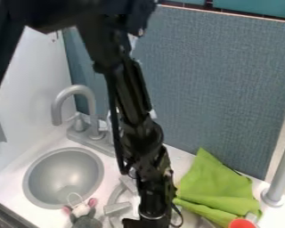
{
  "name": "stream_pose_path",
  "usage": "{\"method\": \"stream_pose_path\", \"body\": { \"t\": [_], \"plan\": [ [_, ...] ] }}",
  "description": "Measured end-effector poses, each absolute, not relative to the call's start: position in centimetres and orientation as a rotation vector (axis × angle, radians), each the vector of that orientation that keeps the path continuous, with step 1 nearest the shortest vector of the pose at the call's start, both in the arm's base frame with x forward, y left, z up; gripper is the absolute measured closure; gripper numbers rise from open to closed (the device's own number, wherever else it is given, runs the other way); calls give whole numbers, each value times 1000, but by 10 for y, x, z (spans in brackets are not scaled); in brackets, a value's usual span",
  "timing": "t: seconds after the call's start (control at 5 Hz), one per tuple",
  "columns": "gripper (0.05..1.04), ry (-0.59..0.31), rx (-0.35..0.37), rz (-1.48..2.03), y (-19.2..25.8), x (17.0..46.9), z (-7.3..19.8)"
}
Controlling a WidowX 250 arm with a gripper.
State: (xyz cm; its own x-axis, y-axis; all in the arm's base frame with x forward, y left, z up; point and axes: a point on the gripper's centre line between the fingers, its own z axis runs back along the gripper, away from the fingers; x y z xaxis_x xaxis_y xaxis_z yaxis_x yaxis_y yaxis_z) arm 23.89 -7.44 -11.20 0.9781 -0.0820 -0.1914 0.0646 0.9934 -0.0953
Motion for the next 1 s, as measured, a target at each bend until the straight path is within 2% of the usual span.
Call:
{"method": "stream_pose_path", "body": {
  "t": [0.2, 0.4, 0.6, 0.8, 1.0],
  "plan": [
    [522, 189, -72, -106, -82, 239, -112],
    [458, 179, -66, -103, -85, 240, -112],
    [344, 181, -63, -101, -84, 241, -112],
    [98, 156, -45, -78, -82, 244, -103],
    [79, 60, -78, -39, -88, 259, -73]
  ]
}}
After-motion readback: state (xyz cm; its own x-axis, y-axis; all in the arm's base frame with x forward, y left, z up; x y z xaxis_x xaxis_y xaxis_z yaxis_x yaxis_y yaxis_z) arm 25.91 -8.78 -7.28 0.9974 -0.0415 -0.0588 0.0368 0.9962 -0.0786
